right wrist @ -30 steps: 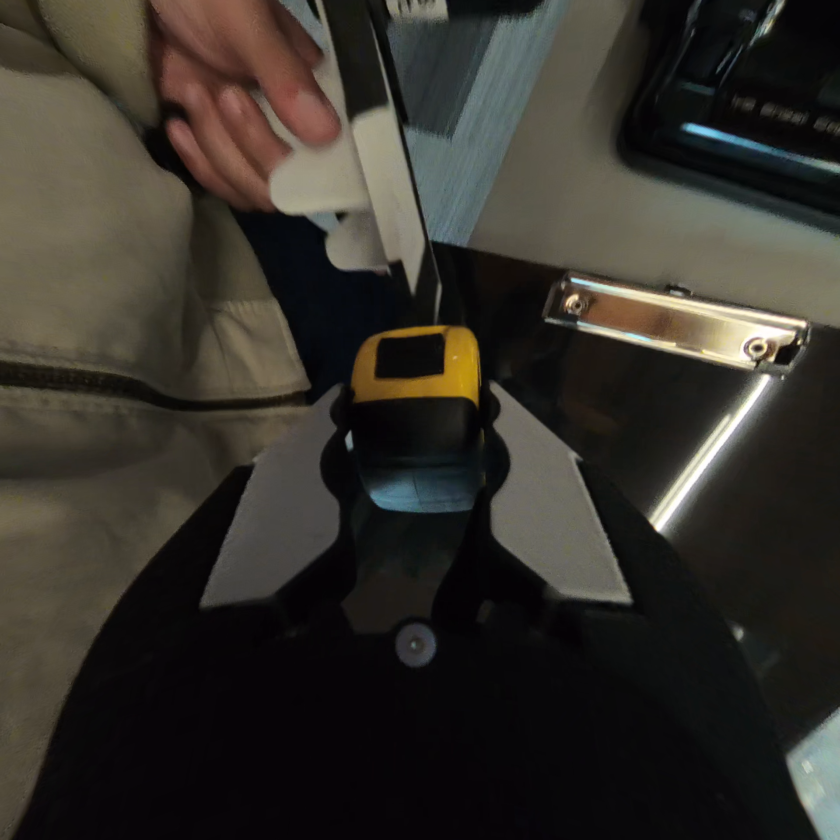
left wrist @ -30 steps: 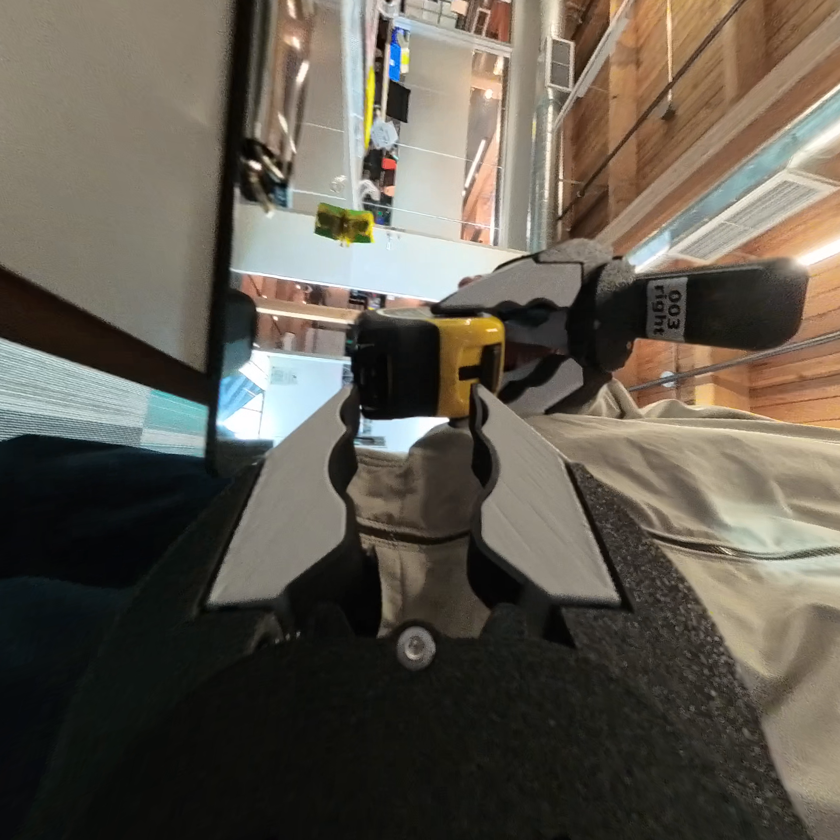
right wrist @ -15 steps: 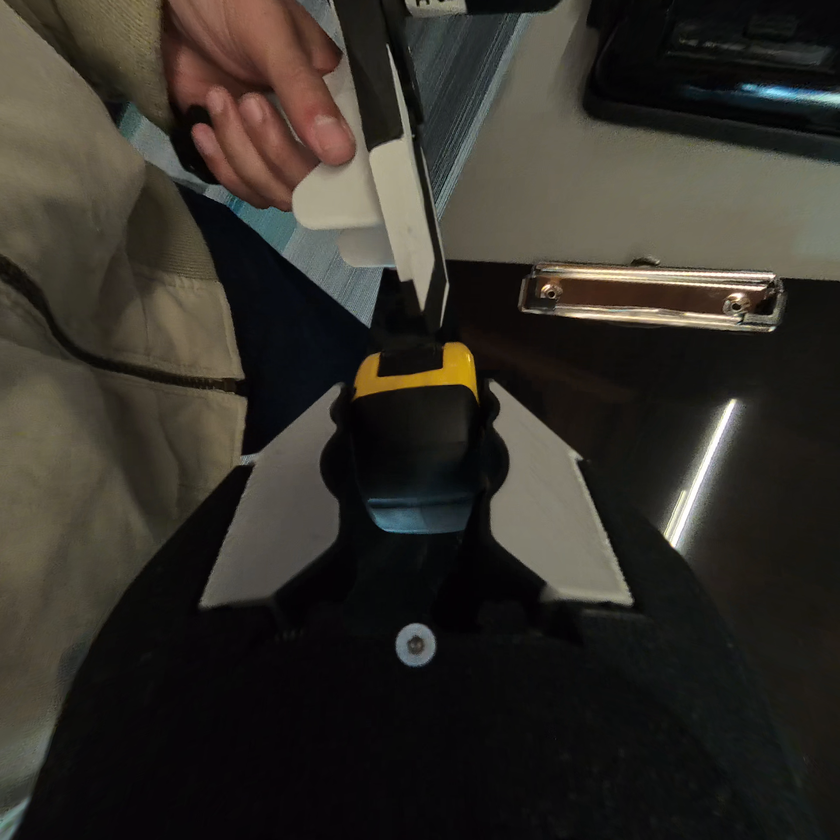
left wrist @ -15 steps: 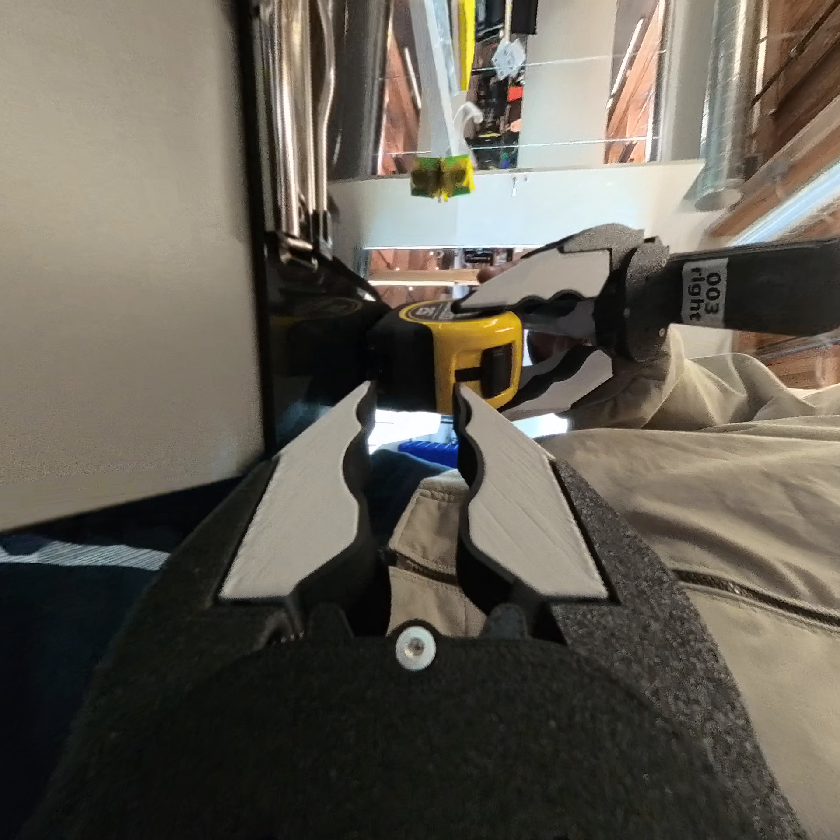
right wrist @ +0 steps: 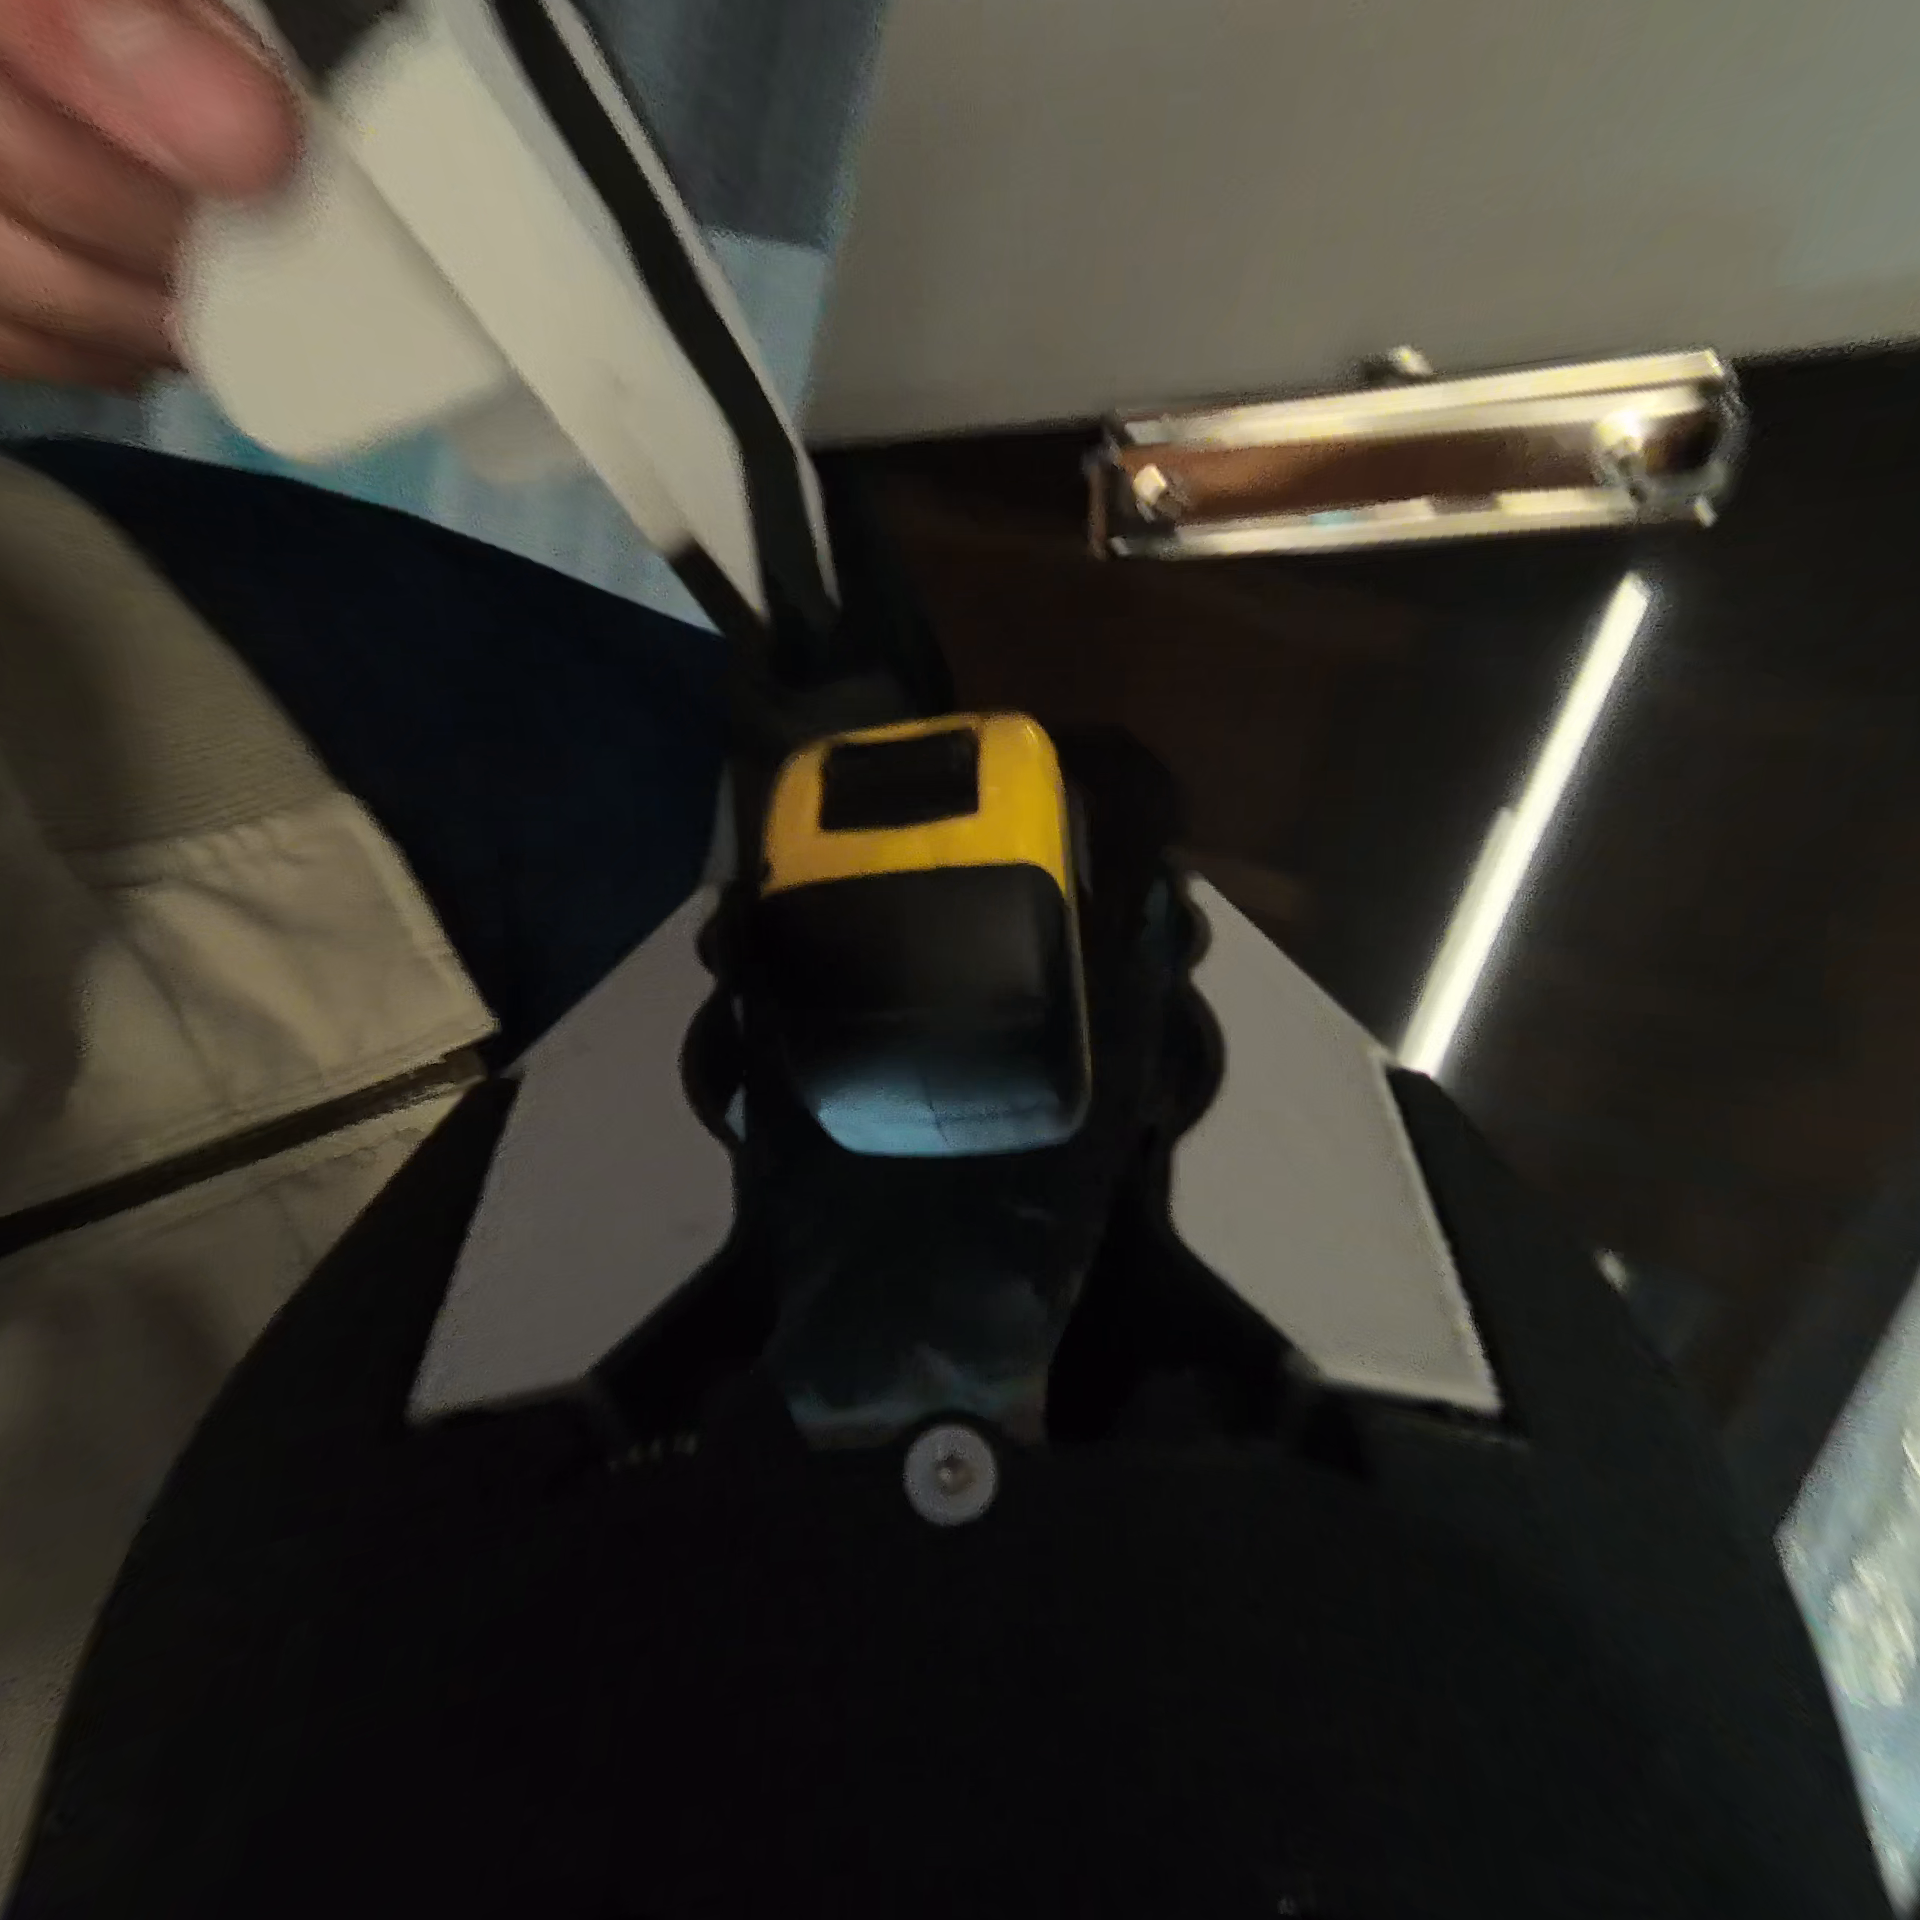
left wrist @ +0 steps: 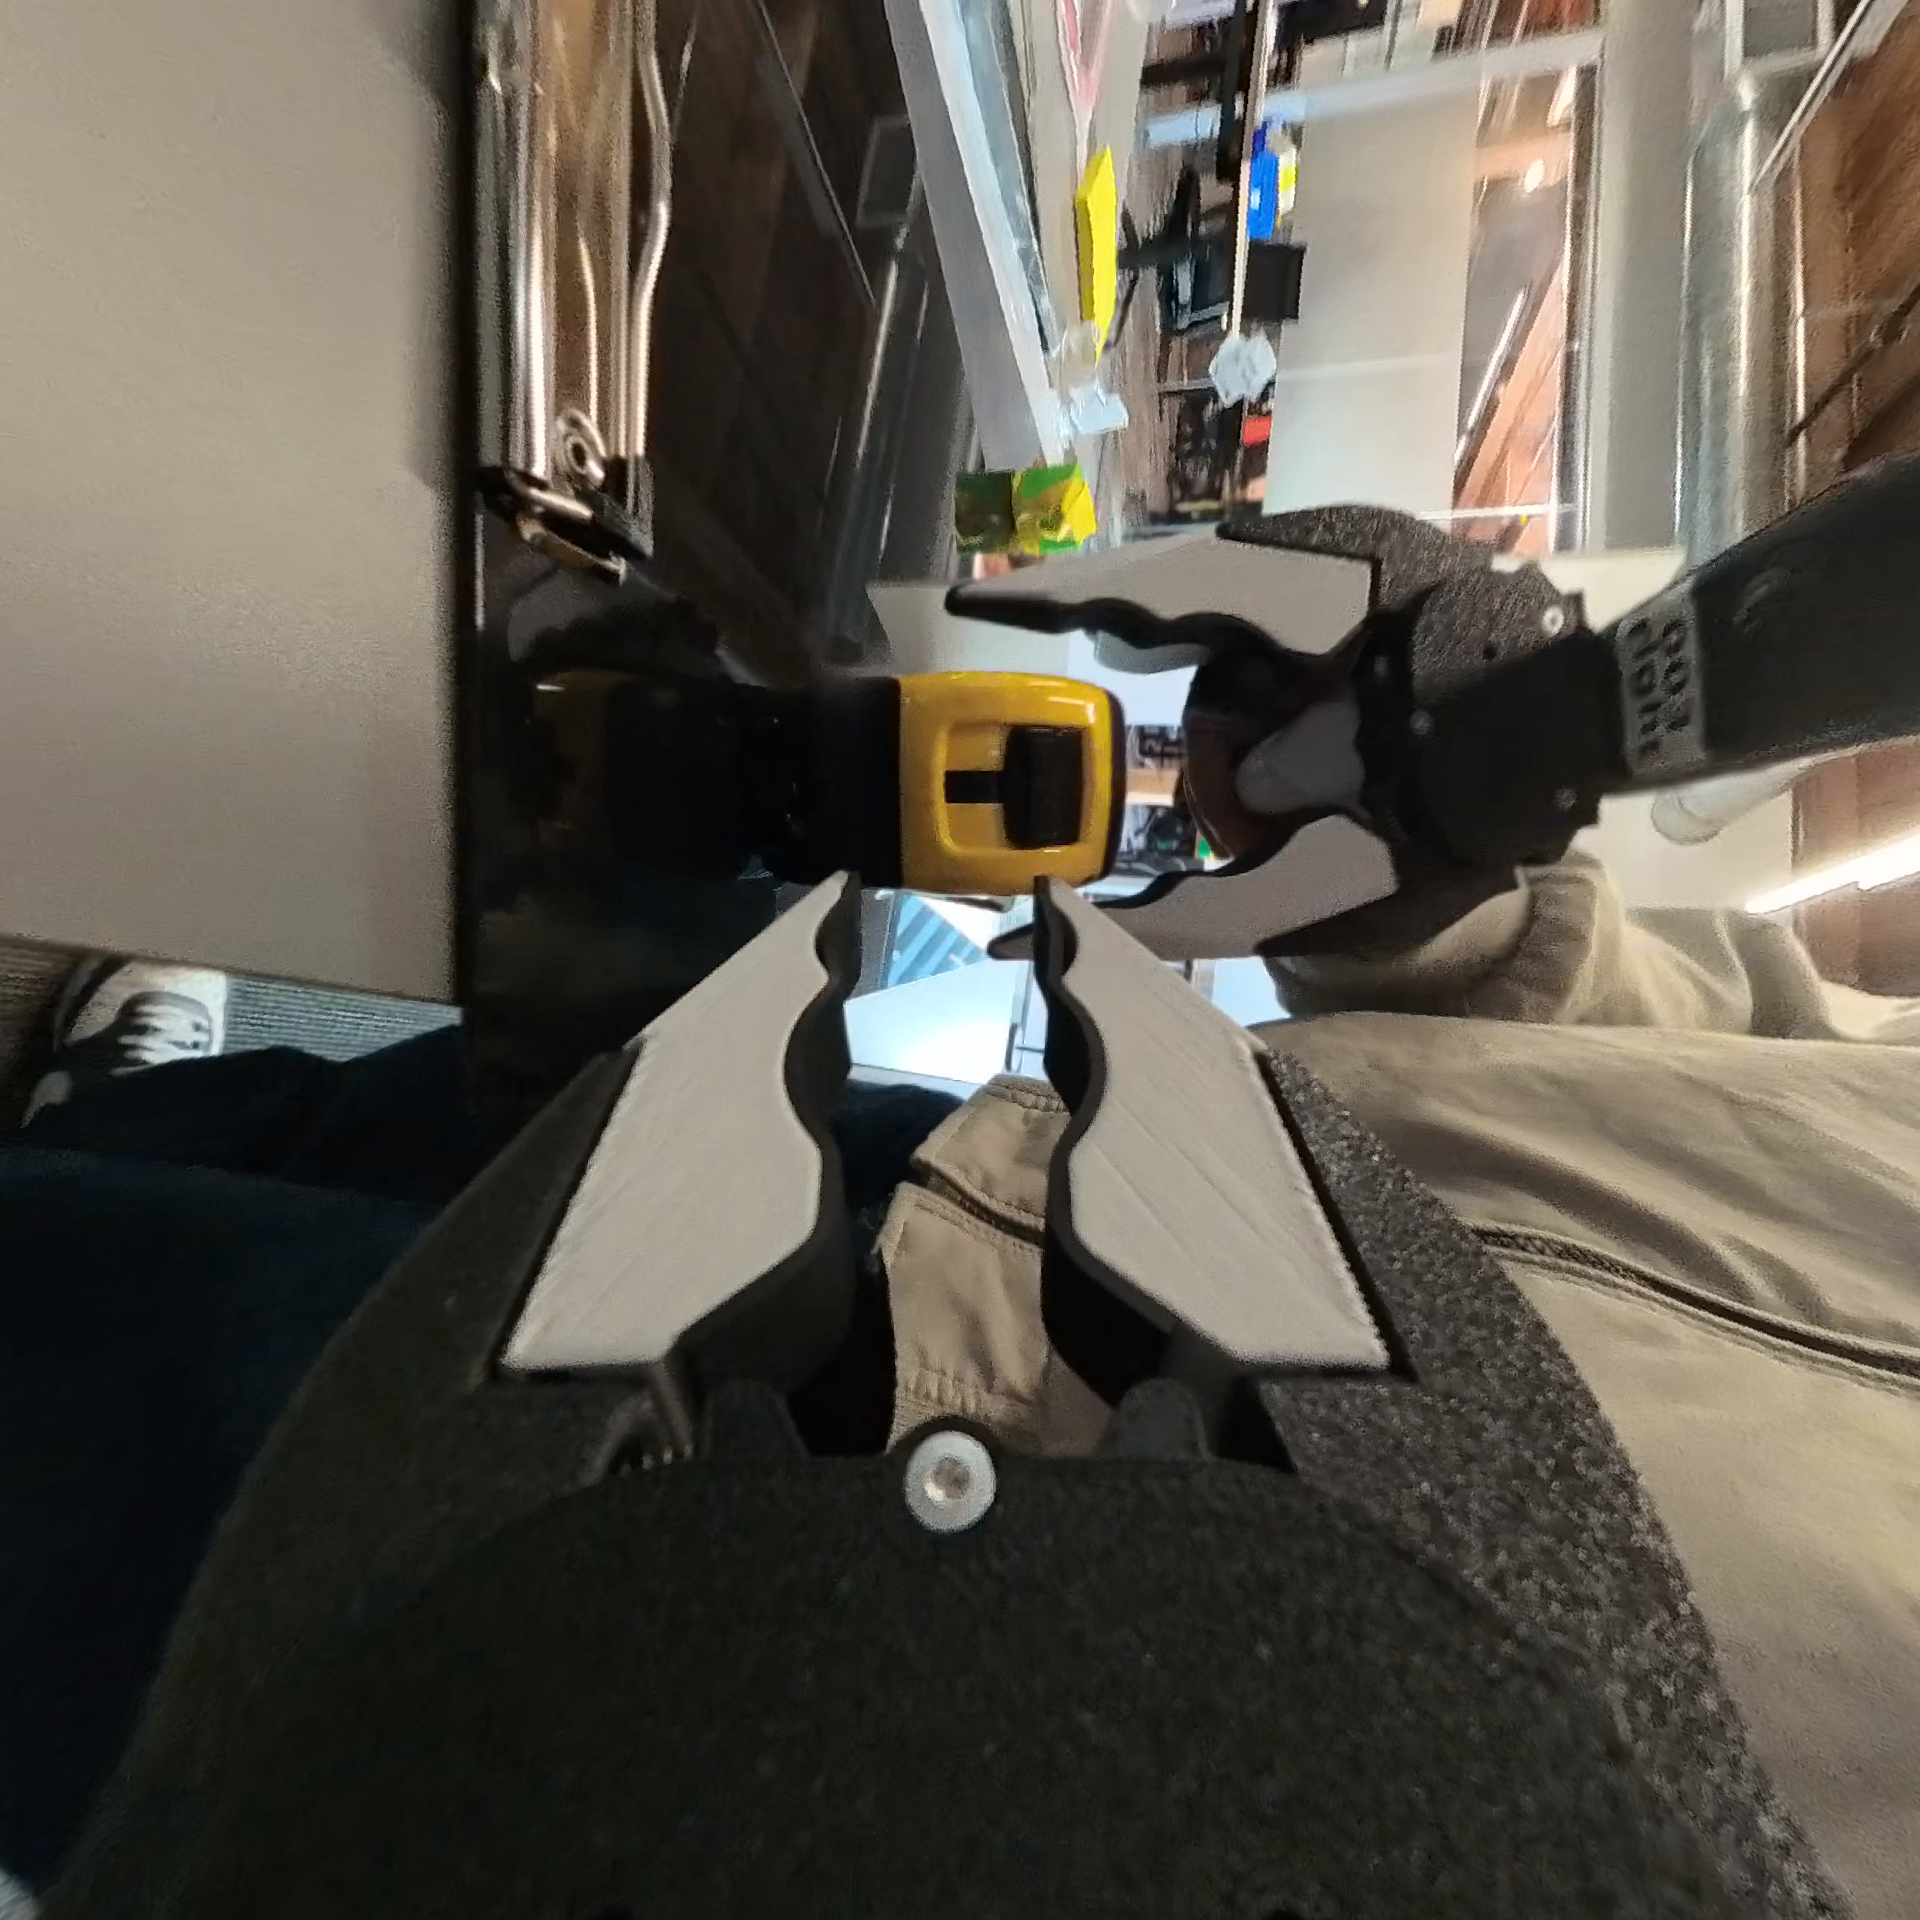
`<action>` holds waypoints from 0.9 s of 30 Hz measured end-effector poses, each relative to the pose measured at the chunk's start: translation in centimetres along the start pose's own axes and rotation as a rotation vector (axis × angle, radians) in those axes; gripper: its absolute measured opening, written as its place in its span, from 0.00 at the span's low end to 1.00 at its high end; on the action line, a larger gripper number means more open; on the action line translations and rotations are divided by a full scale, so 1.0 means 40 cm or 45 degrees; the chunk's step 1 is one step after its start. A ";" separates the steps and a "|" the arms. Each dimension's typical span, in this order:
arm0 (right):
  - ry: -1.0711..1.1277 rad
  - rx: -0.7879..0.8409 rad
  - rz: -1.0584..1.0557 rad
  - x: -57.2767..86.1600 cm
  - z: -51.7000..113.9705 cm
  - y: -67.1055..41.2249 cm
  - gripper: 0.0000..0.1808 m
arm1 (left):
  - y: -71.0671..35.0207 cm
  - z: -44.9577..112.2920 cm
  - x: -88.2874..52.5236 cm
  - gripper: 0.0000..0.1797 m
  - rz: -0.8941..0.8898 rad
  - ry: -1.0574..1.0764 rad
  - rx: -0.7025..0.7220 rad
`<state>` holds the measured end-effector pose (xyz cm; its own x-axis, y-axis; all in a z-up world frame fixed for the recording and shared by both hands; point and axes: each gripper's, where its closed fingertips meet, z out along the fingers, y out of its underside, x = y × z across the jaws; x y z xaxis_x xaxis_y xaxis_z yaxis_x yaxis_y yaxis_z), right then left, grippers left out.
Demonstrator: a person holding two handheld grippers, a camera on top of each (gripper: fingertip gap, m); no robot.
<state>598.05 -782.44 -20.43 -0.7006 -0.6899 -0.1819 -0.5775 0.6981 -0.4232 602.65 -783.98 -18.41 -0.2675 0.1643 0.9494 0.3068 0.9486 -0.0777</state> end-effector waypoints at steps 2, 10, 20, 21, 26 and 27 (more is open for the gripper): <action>0.095 -0.097 0.004 0.004 -0.002 0.031 0.51 | -0.004 -0.021 0.008 0.18 -0.004 -0.011 0.033; 0.146 -0.101 -0.081 0.013 0.027 0.056 0.38 | -0.042 -0.036 -0.035 0.18 -0.018 -0.137 -0.045; -0.129 0.482 0.269 -0.035 -0.206 0.017 0.38 | -0.003 0.114 0.156 0.27 -0.229 0.499 -0.352; -0.109 0.490 0.247 -0.037 -0.224 0.014 0.38 | 0.003 0.120 0.173 0.27 -0.236 0.543 -0.363; -0.035 0.470 0.181 -0.036 -0.248 0.032 0.38 | 0.011 0.135 0.226 0.16 -0.278 0.681 -0.351; -0.040 0.464 0.173 -0.041 -0.246 0.036 0.38 | 0.017 0.140 0.236 0.16 -0.272 0.686 -0.362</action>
<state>594.23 -778.43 -12.01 -0.7444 -0.6050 -0.2827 -0.2893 0.6737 -0.6800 595.23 -780.26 -11.22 0.1241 -0.2497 0.9603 0.5475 0.8244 0.1436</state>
